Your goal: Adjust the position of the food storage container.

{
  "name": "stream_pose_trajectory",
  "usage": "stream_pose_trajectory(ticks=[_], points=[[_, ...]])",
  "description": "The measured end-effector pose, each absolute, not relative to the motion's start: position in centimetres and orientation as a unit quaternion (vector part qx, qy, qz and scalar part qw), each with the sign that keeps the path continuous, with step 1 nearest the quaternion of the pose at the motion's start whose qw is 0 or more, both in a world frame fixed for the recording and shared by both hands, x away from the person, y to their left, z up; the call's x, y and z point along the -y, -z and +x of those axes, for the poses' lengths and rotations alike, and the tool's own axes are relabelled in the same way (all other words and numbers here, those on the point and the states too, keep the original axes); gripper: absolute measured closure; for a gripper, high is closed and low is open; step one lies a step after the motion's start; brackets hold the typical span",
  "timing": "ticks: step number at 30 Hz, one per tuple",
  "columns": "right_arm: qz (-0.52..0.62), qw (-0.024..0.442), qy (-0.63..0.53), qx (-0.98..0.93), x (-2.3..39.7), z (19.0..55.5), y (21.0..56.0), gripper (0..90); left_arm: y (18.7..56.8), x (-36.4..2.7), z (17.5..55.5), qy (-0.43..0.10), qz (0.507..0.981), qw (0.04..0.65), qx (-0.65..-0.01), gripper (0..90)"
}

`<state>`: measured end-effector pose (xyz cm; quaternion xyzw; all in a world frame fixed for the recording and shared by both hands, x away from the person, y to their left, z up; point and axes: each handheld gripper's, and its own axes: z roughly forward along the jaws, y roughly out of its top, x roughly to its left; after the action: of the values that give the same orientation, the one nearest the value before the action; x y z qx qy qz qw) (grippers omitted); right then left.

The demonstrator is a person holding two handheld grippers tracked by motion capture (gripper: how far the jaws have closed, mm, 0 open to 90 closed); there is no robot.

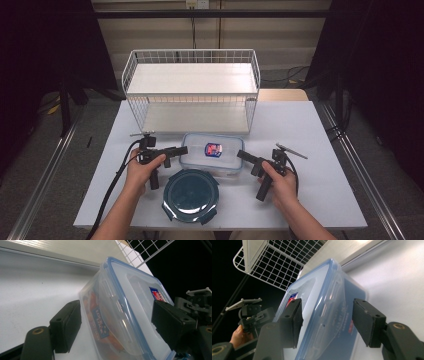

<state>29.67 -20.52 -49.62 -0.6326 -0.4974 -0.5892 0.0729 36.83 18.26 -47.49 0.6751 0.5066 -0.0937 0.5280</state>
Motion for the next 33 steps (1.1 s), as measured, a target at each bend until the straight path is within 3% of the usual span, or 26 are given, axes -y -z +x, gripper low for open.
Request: stream_pose_trajectory(ticks=[18, 23, 30, 33], points=[[-0.646, 0.088, 0.598, 0.466, 20.0, 29.4, 50.2, 43.6, 47.6, -18.0, 36.9, 0.100, 0.672, 0.528, -0.509, 30.7], [-0.650, 0.090, 0.602, 0.454, 20.0, 29.2, 50.2, 45.7, 47.9, -17.3, 36.7, 0.130, 0.656, 0.530, -0.521, 32.4], [-0.655, 0.092, 0.607, 0.440, 20.1, 28.9, 50.2, 50.8, 47.8, -16.9, 36.7, 0.133, 0.652, 0.526, -0.529, 33.1], [-0.660, 0.093, 0.609, 0.431, 20.1, 28.8, 50.3, 52.0, 47.7, -17.2, 36.7, 0.135, 0.646, 0.529, -0.534, 39.4]])
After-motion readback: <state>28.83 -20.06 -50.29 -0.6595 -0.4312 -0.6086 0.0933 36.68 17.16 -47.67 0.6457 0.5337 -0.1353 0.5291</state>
